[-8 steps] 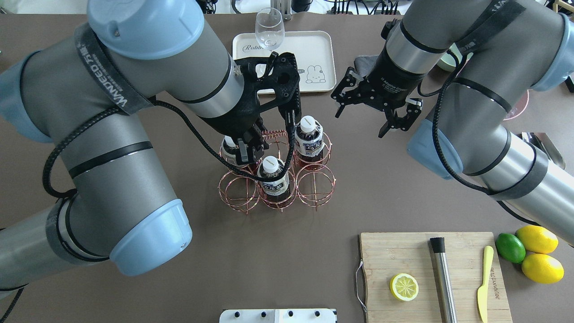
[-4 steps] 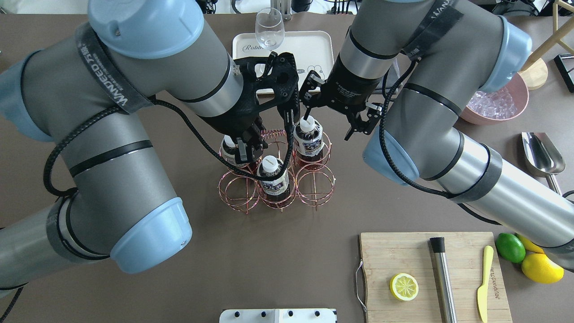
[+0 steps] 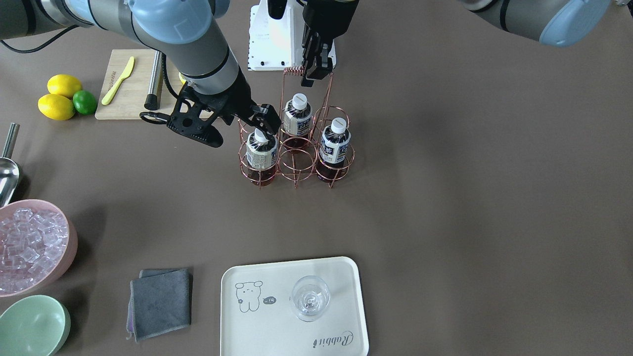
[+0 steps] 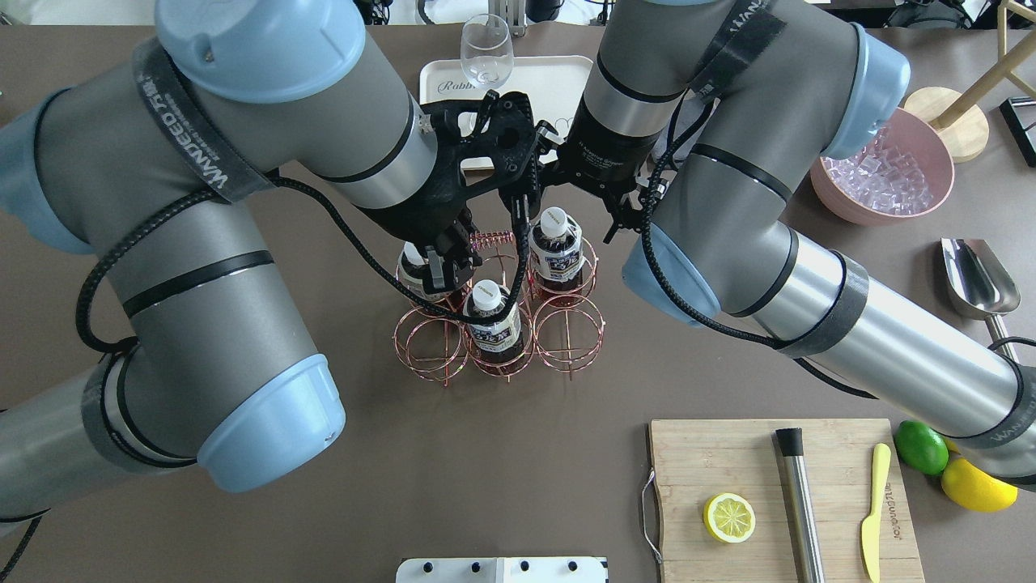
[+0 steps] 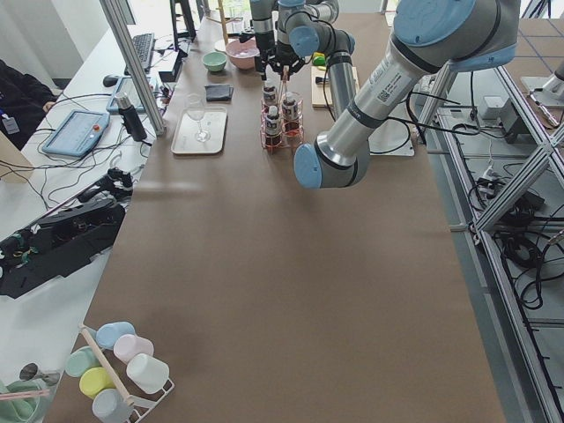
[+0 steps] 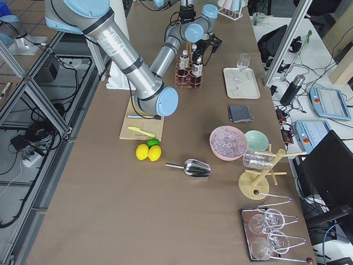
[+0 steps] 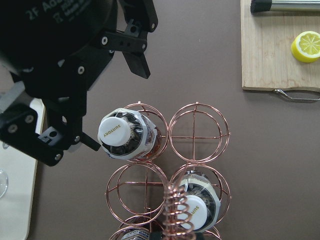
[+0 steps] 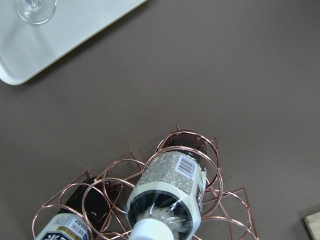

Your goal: Take tea from basket to plate

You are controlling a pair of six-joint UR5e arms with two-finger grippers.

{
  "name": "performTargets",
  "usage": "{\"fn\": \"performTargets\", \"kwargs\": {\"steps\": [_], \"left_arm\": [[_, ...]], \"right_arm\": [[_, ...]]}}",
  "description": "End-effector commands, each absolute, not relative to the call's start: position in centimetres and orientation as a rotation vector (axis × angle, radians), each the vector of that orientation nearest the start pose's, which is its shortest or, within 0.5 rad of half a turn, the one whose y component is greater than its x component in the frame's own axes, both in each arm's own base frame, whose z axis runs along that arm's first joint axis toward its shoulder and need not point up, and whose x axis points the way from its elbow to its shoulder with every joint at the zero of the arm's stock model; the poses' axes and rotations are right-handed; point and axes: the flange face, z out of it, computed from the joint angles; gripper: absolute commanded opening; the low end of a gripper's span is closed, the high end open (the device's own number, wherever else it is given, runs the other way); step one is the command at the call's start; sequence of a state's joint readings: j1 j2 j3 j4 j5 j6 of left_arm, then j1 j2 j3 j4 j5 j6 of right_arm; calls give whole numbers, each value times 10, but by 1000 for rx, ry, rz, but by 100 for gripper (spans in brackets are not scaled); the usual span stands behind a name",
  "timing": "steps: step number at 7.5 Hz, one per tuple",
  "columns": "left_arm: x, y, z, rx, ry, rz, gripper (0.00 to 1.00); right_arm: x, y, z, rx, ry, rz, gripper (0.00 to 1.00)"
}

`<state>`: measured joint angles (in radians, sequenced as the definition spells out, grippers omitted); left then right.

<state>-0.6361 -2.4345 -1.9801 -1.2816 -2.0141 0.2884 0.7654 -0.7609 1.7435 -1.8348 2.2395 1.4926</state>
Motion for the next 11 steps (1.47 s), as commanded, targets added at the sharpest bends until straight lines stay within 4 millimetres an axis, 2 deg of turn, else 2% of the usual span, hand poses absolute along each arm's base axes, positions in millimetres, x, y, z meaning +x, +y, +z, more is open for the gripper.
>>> {"fn": "performTargets", "kwargs": {"steps": [1, 2, 3, 5, 7, 9, 11], "left_arm": [[402, -410, 30, 858, 751, 1317, 0], [401, -410, 30, 858, 751, 1316, 0], [402, -410, 30, 858, 751, 1317, 0], [402, -411, 30, 862, 739, 1311, 0], [402, -411, 30, 863, 740, 1310, 0], [402, -411, 30, 863, 741, 1311, 0], [401, -410, 29, 866, 741, 1310, 0]], "right_arm": [[-435, -497, 120, -288, -885, 386, 84], [-440, -494, 117, -273, -883, 381, 79], [-441, -494, 117, -273, -881, 381, 69], [-442, -493, 117, -273, -880, 379, 43], [-445, -493, 118, -269, -876, 377, 30], [-443, -492, 115, -266, -881, 375, 0], [-420, -498, 91, -273, -895, 392, 0]]}}
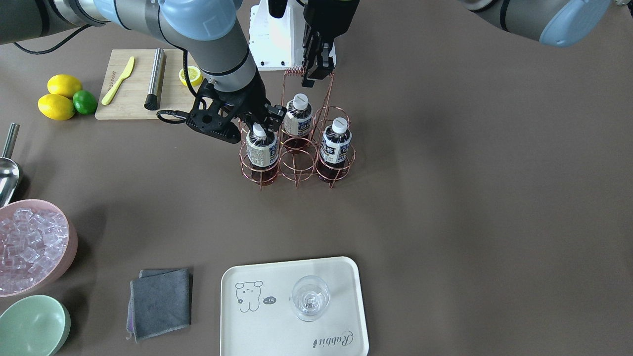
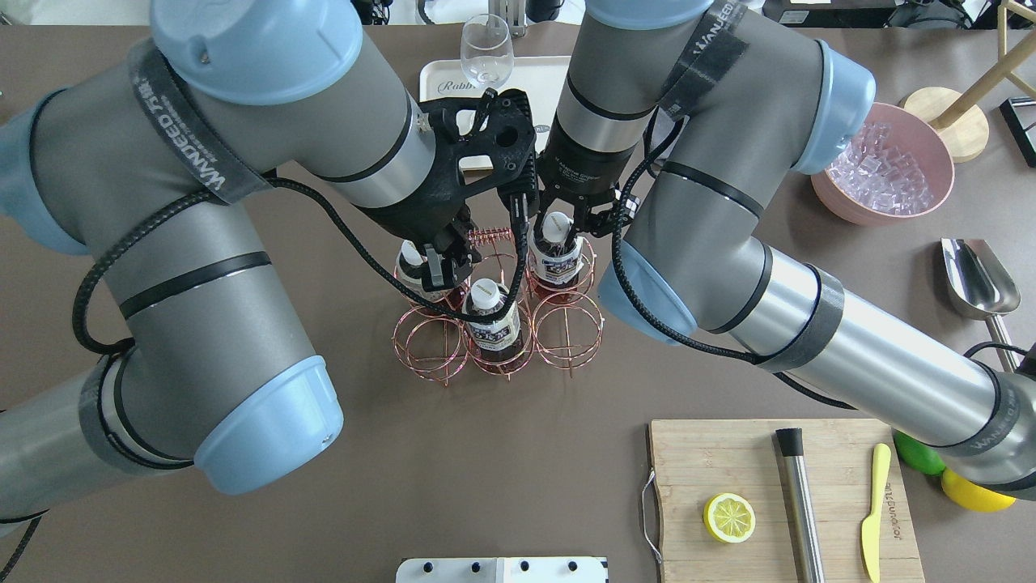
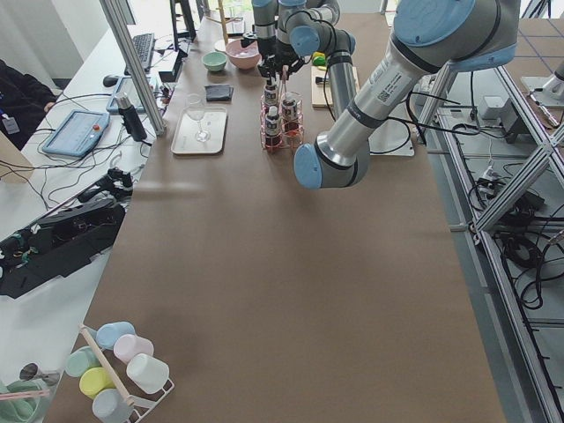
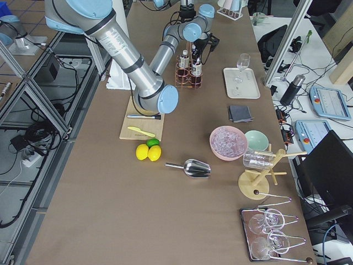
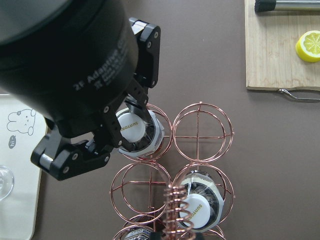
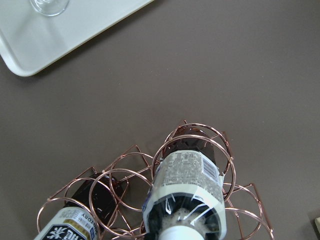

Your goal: Take tea from basket to plate

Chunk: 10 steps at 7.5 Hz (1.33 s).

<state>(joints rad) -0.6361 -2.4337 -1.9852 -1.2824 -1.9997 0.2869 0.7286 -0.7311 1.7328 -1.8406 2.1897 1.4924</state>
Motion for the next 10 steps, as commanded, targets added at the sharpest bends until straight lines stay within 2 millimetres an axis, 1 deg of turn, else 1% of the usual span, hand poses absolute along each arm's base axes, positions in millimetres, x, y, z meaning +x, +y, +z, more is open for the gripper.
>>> {"fn": "performTargets", "kwargs": {"steps": [1, 2, 3, 4, 5, 6, 8, 9, 10], "left_arm": [[401, -411, 30, 865, 740, 1310, 0], [401, -411, 30, 865, 739, 1309, 0], [401, -411, 30, 864, 738, 1309, 0], [401, -411, 29, 867, 739, 1309, 0], [401, -411, 30, 865, 739, 1309, 0], [400, -410, 29, 867, 739, 1309, 0], [400, -410, 29, 869, 740, 1309, 0], [400, -410, 29, 869, 740, 1309, 0], [398, -410, 28, 872, 740, 1308, 0]], "right_arm": [[-400, -505, 63, -280, -890, 414, 0], [-385, -510, 34, -284, -896, 428, 0], [-373, -527, 19, -280, -908, 443, 0], [-366, -555, -4, -283, -918, 436, 0], [-363, -588, -32, -270, -914, 425, 0], [-366, -616, -41, -247, -892, 375, 0], [-378, -648, -20, -218, -882, 318, 0], [-383, -664, -11, -209, -890, 319, 0], [-383, -677, -2, -202, -891, 324, 0]]}}
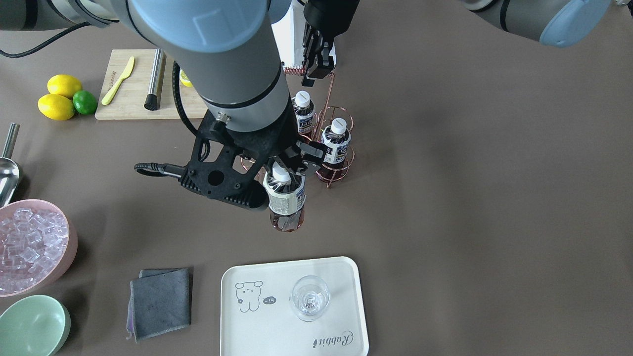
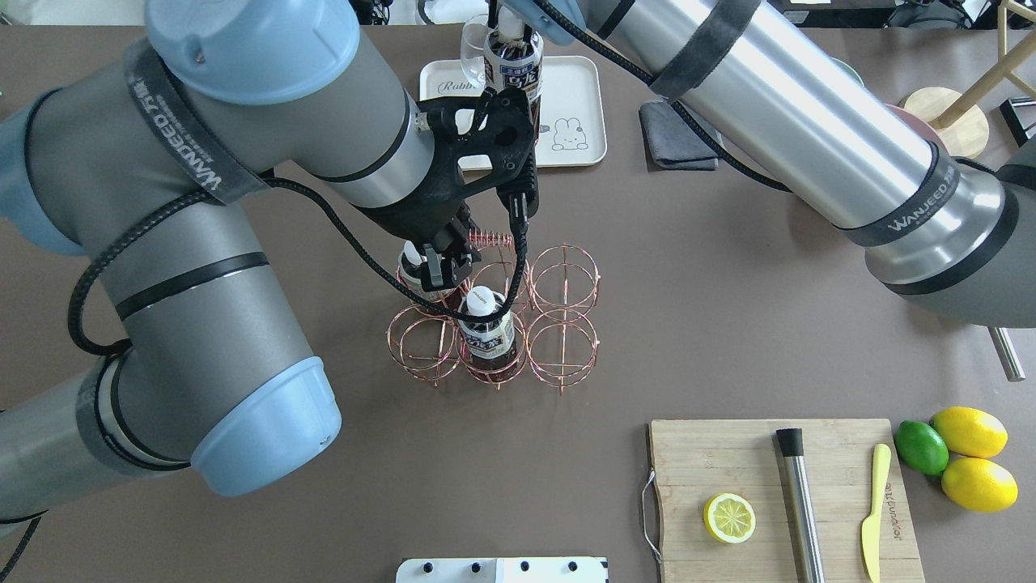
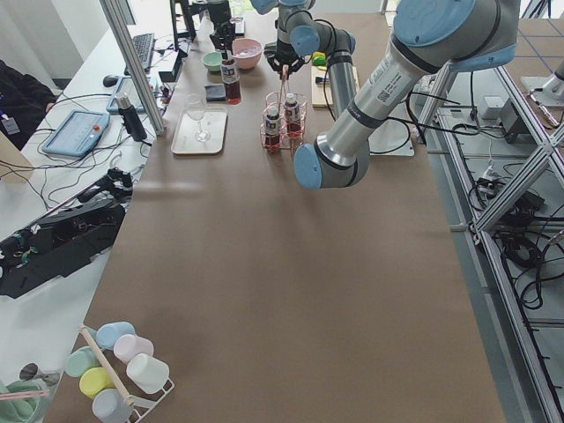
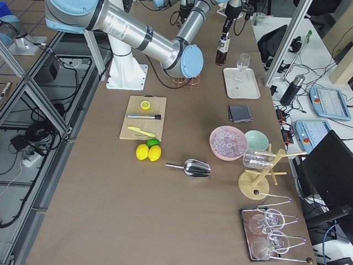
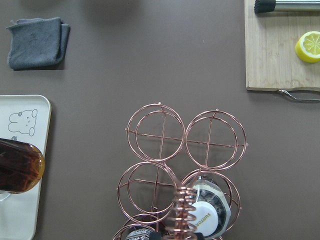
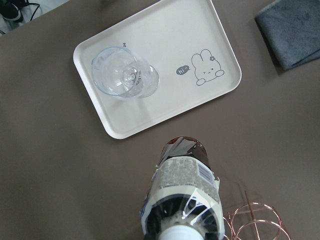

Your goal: Take tea from basket to plate

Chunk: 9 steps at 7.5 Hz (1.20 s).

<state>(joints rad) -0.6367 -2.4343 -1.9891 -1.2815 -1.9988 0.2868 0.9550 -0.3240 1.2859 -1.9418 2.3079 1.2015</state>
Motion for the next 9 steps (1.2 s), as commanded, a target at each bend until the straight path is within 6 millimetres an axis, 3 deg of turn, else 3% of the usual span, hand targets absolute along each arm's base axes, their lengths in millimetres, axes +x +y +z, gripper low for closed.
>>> {"fn": "performTargets", "kwargs": {"steps": [1, 3, 6, 7, 8, 9], "left_arm": [[393, -411, 26, 879, 735, 1301, 0], [353, -432, 26, 910, 693, 1233, 0], [299, -418, 37, 907, 674, 1200, 0], [271, -416, 40, 909, 678, 1176, 0], [229, -423, 40, 919, 687, 1138, 0], [182, -441, 72, 905, 640, 1152, 0]], "right_arm": [[-388, -690, 11, -196, -884, 302, 0], [-405, -715, 41, -188, -886, 287, 0], [-409, -751, 90, -151, -873, 222, 0], [-414, -761, 106, -136, -876, 207, 0], [-418, -769, 119, -119, -874, 194, 0], [-421, -774, 131, -103, -870, 179, 0]]}}
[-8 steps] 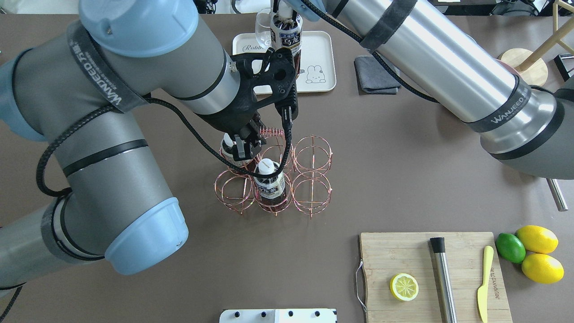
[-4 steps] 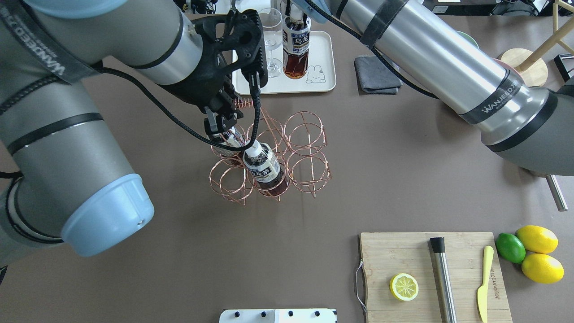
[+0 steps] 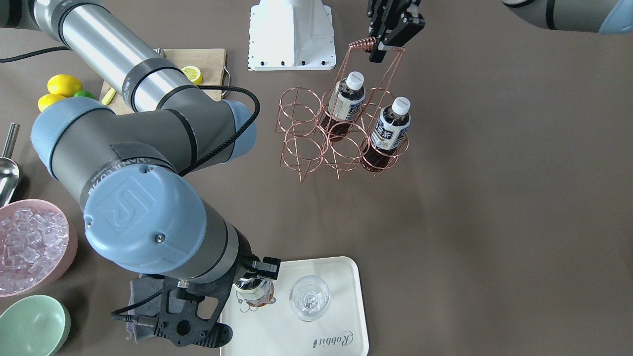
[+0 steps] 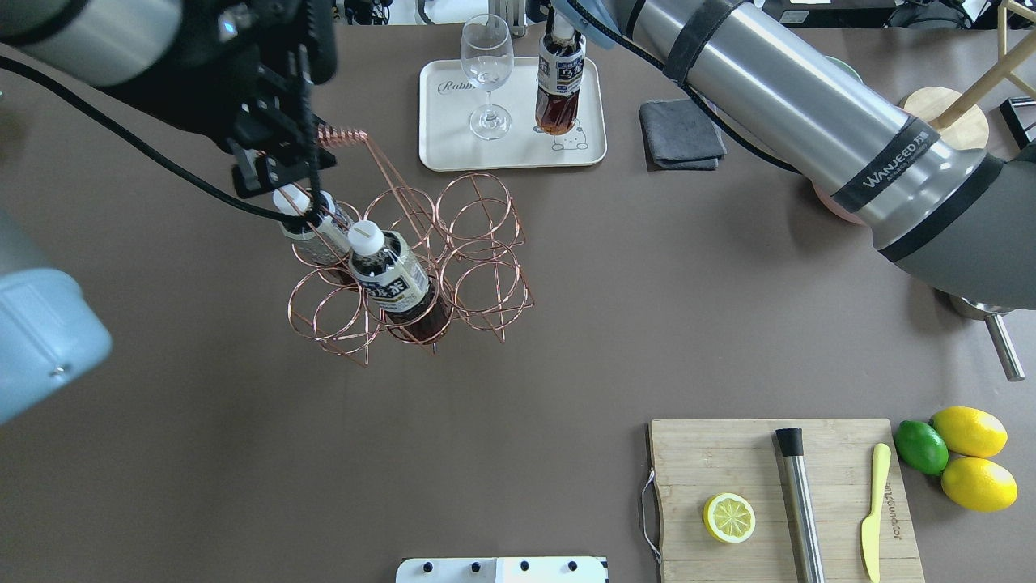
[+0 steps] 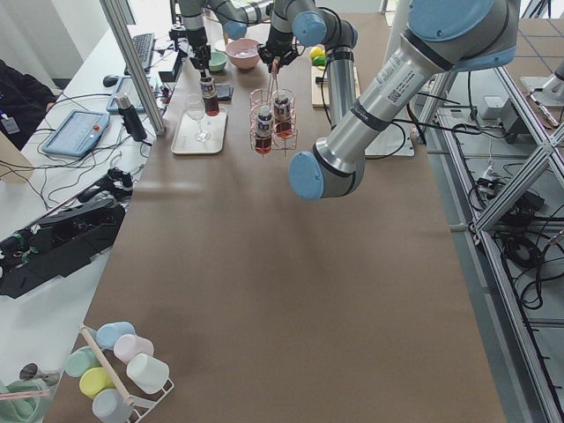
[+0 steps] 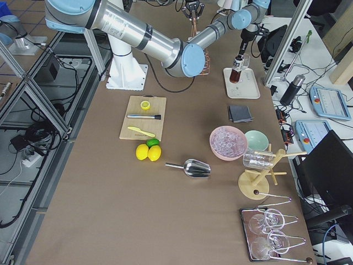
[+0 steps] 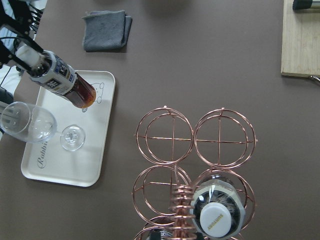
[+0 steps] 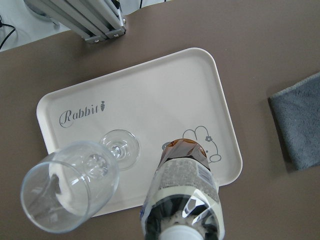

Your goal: Take tea from basket to plate

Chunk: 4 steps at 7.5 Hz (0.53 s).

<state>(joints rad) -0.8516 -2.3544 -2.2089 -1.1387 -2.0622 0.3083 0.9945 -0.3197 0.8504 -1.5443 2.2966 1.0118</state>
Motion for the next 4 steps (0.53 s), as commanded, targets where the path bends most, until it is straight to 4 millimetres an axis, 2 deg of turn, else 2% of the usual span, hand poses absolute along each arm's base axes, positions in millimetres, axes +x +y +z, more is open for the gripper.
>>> {"fn": "performTargets", "kwargs": {"steps": [1, 2, 3, 4], "left_arm": [[117, -463, 117, 881, 584, 1142, 0], [69, -476, 156, 858, 557, 1143, 0], [31, -484, 193, 827, 546, 1130, 0], [-3, -504, 226, 801, 534, 1132, 0]], "right_arm": [[-422, -780, 138, -87, -848, 170, 0], [-426, -778, 132, -82, -849, 164, 0], [-430, -779, 138, -77, -843, 162, 0], [-438, -778, 142, -67, -843, 153, 0]]}}
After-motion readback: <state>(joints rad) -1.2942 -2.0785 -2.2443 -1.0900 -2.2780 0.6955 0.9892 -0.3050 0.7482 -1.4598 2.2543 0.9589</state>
